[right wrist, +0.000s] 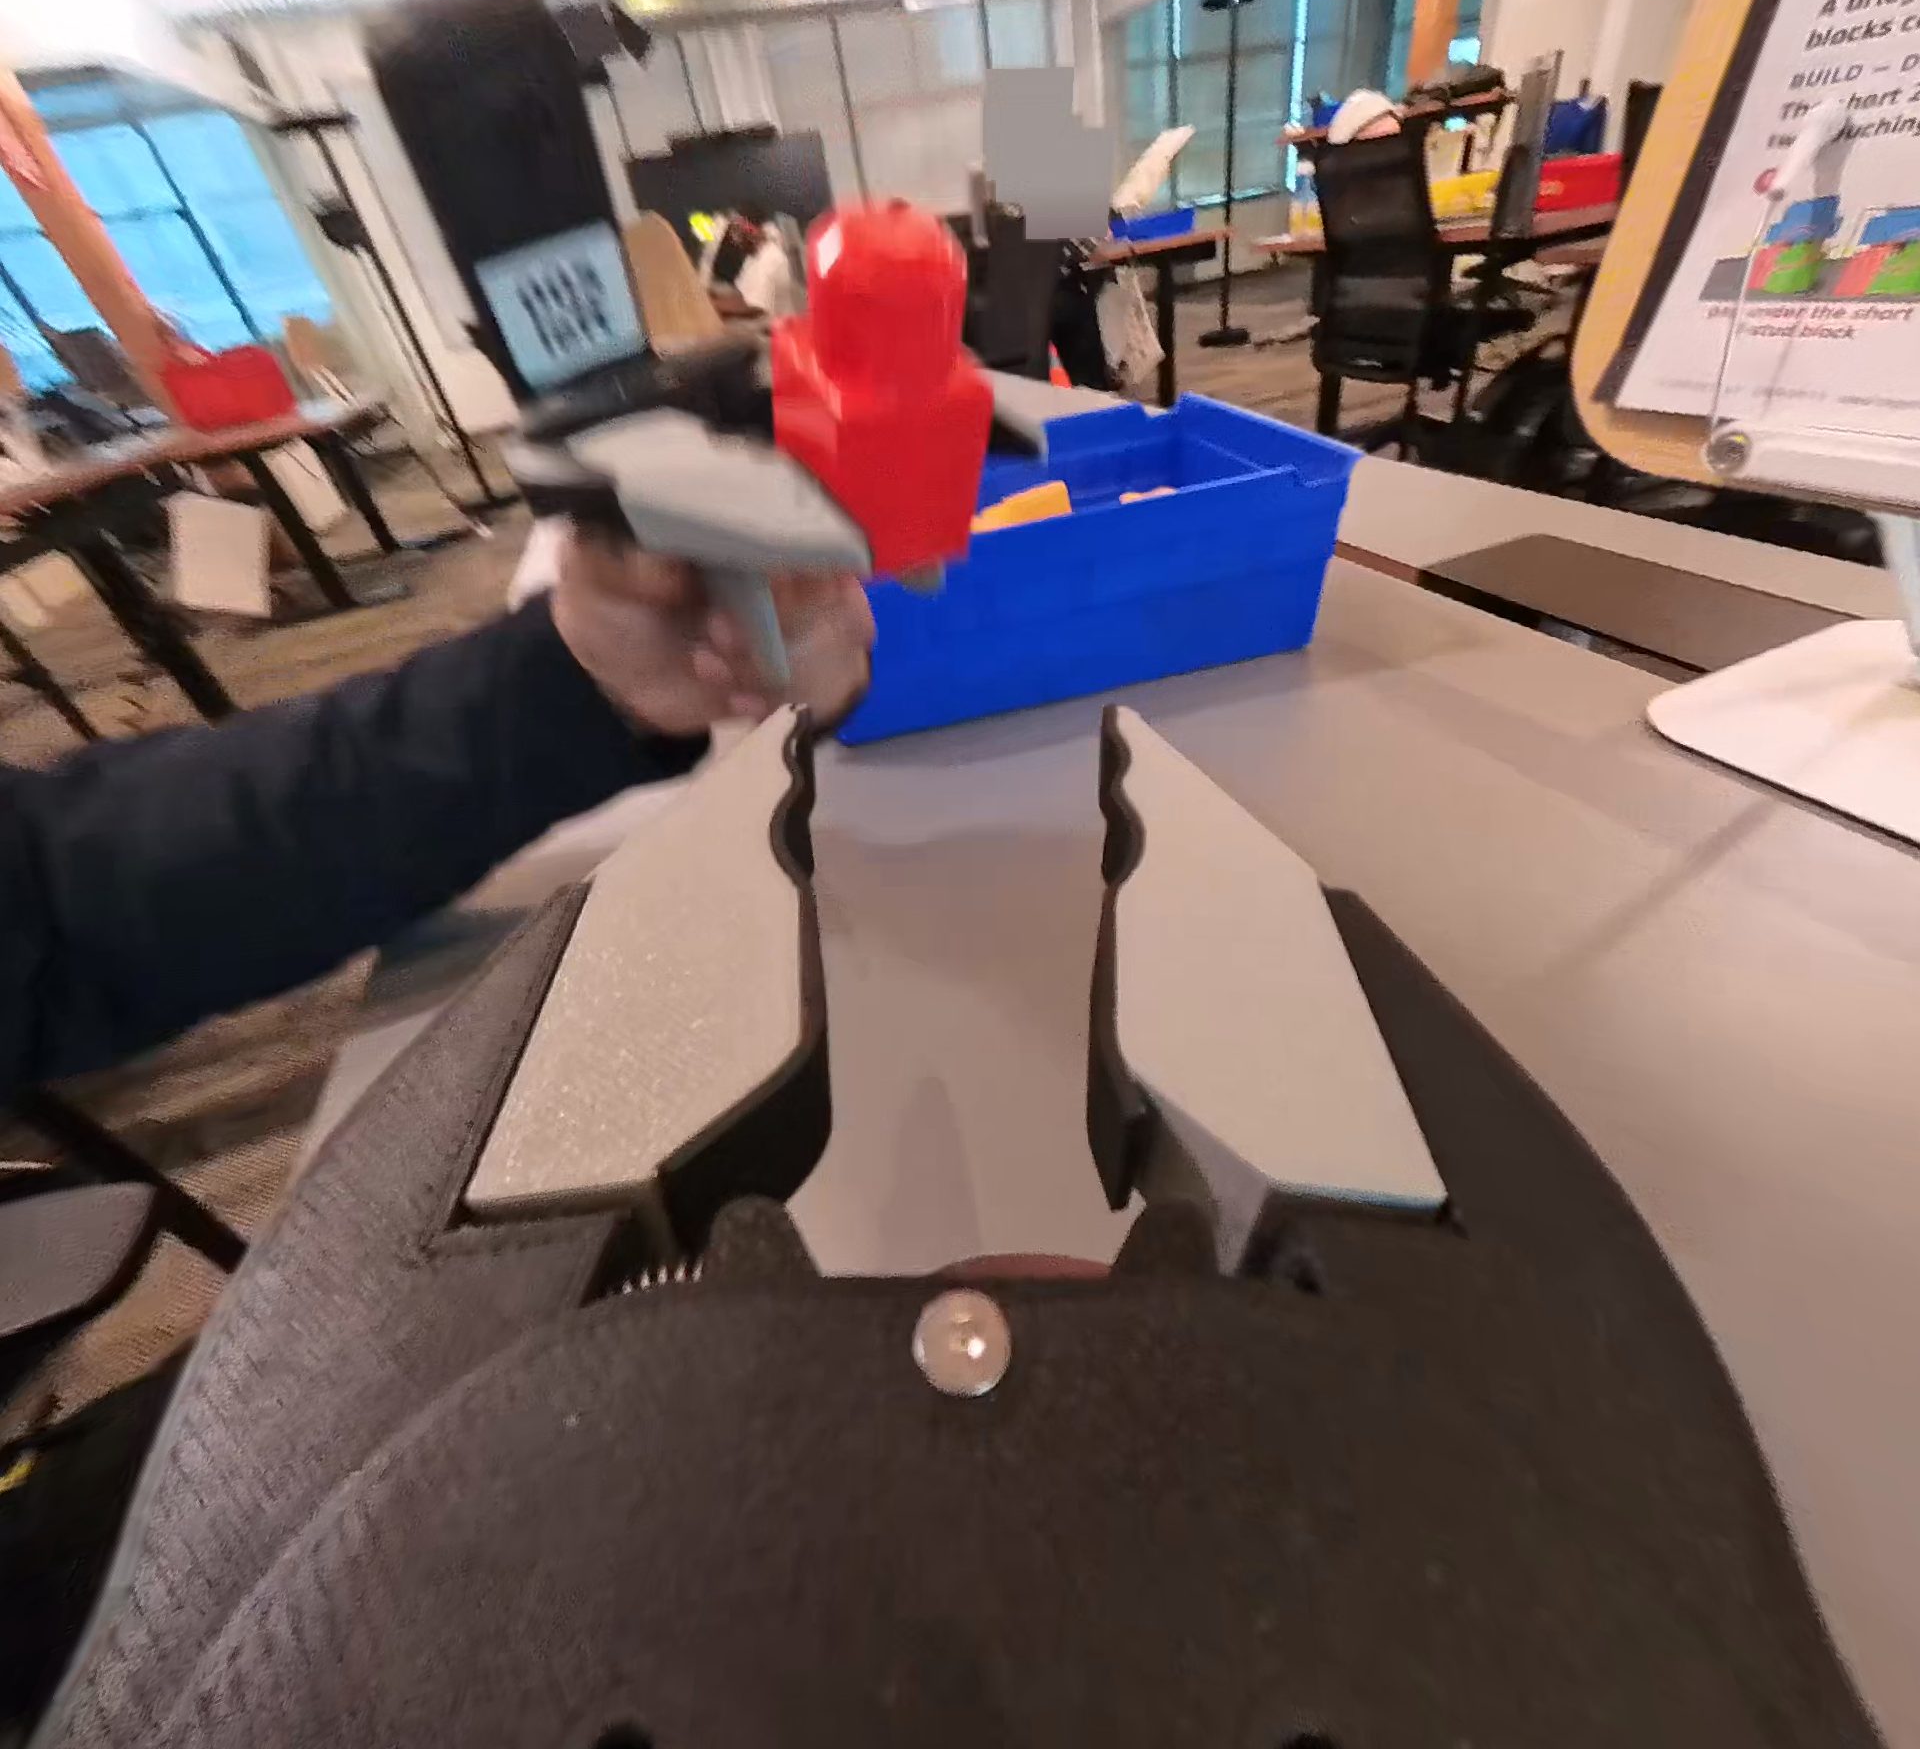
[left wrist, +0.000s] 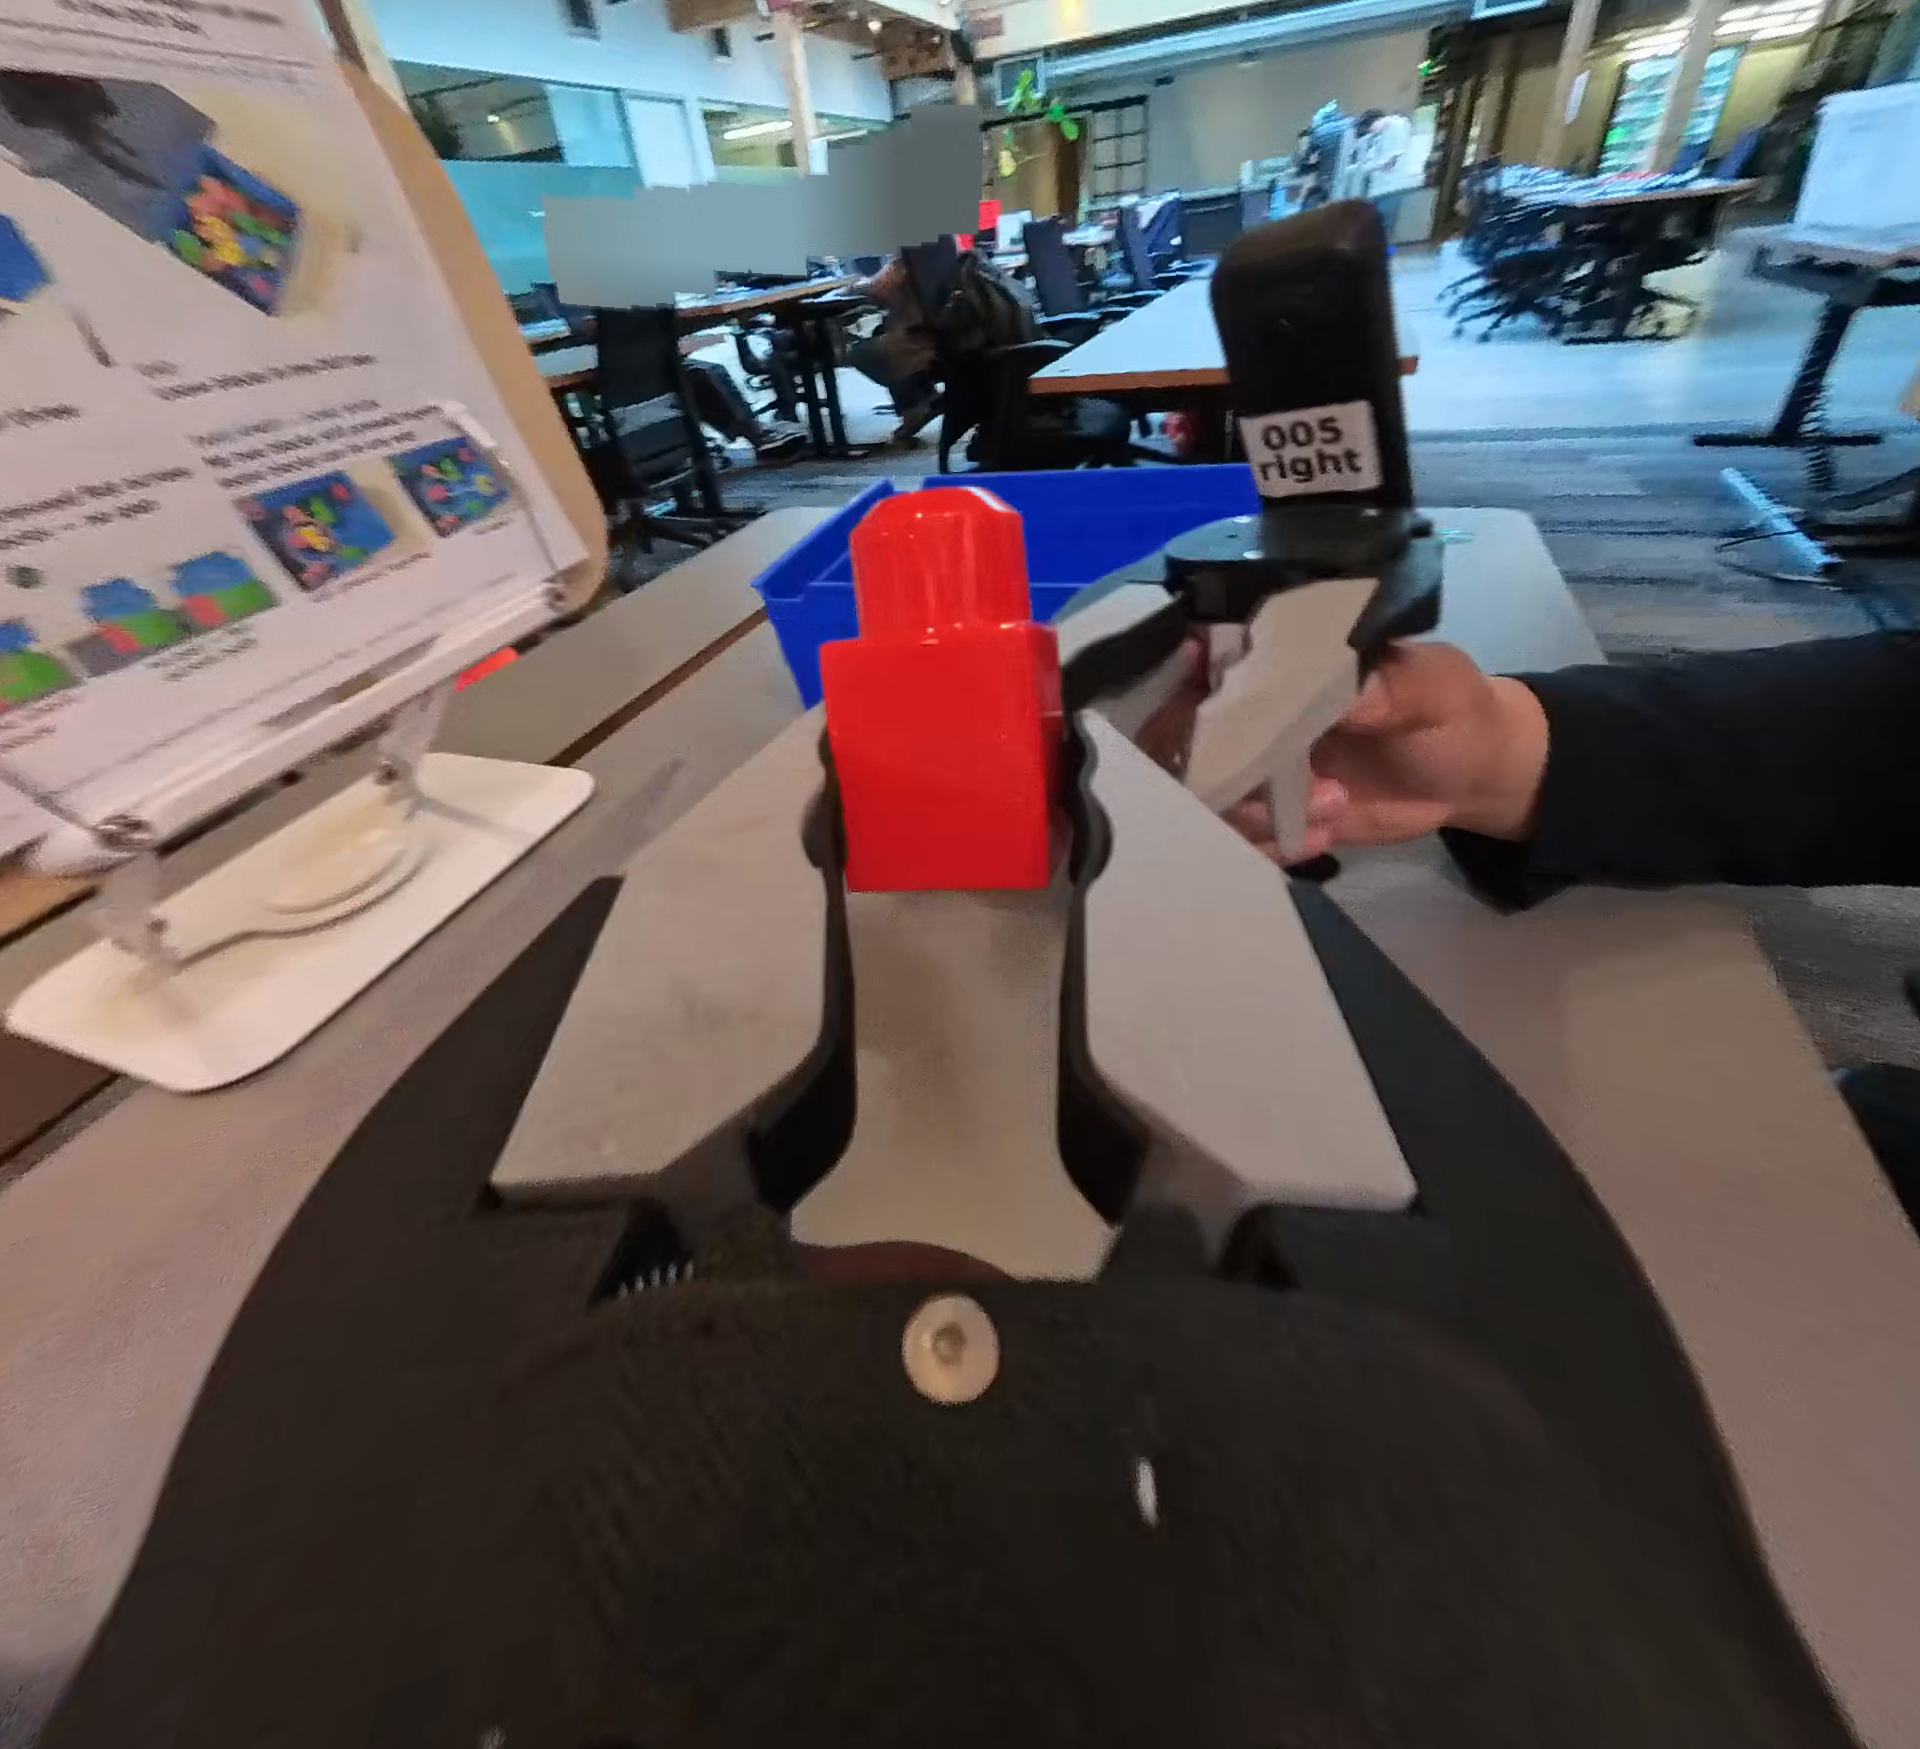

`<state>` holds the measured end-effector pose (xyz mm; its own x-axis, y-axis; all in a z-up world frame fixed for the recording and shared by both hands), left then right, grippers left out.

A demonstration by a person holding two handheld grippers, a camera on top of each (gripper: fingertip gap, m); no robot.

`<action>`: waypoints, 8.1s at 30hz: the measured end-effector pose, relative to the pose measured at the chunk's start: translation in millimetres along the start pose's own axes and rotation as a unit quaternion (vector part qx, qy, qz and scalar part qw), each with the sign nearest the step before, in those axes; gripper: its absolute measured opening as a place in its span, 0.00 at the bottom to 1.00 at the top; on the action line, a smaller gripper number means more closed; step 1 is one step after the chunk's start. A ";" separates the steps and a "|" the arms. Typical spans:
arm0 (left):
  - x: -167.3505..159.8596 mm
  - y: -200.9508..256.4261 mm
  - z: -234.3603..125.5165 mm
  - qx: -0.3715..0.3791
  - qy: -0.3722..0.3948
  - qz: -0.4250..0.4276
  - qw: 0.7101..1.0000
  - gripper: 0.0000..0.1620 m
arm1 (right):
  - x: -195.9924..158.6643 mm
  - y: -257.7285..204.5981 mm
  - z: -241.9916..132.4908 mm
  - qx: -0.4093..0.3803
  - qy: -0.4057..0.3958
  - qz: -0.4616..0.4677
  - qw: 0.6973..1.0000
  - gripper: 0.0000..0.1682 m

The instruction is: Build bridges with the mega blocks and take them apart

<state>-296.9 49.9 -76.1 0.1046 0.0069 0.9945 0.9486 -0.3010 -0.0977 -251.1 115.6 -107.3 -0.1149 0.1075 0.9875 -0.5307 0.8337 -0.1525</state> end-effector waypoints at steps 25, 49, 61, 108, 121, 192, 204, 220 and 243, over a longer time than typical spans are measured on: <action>-68.3 2.9 52.3 0.123 -0.094 0.093 0.984 0.24 | -26.6 15.5 18.5 -0.073 -0.080 0.065 0.992 0.38; -82.7 3.1 58.9 0.151 -0.152 0.136 0.967 0.24 | -40.5 29.8 20.0 -0.086 -0.100 0.118 0.984 0.26; -85.6 1.9 59.1 0.155 -0.161 0.140 0.964 0.24 | -42.9 30.0 20.6 -0.102 -0.114 0.092 0.984 0.26; -90.1 -3.4 58.1 0.184 -0.190 0.162 0.951 0.21 | -48.7 30.3 22.3 -0.157 -0.146 -0.010 0.977 0.23; -92.9 -3.6 58.6 0.183 -0.191 0.146 0.953 0.21 | -51.1 31.8 22.0 -0.155 -0.157 -0.002 0.975 0.22; -130.5 -17.6 16.0 0.148 -0.325 -0.029 0.934 0.43 | -45.8 51.1 8.5 -0.179 -0.156 0.005 0.971 0.21; -35.8 -23.0 -65.7 0.279 -0.151 -0.106 0.943 0.42 | -43.3 51.9 6.2 -0.181 -0.152 0.002 0.972 0.21; -2.7 -90.6 -231.0 0.390 -0.173 -0.194 0.884 0.47 | -40.6 48.3 5.7 -0.175 -0.146 0.003 0.974 0.21; -80.7 -148.9 -271.8 0.381 -0.426 -0.186 0.799 0.45 | -46.1 45.3 9.9 -0.169 -0.158 -0.005 0.973 0.21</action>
<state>-527.8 -165.1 -131.5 -0.3692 0.7049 0.6056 0.8339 0.5389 -0.1190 -278.1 143.0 -160.1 -0.3914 -0.0295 0.9197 -0.2324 0.9703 -0.0677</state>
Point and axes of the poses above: each gripper's, where its closed fingertips meet, z out along the fingers, x out of its top, y = z × x across the jaws, the point moved 4 cm from there along -z, back along the fingers, and after that the axes turned 10 degrees about -x, right-handed, at the moved point
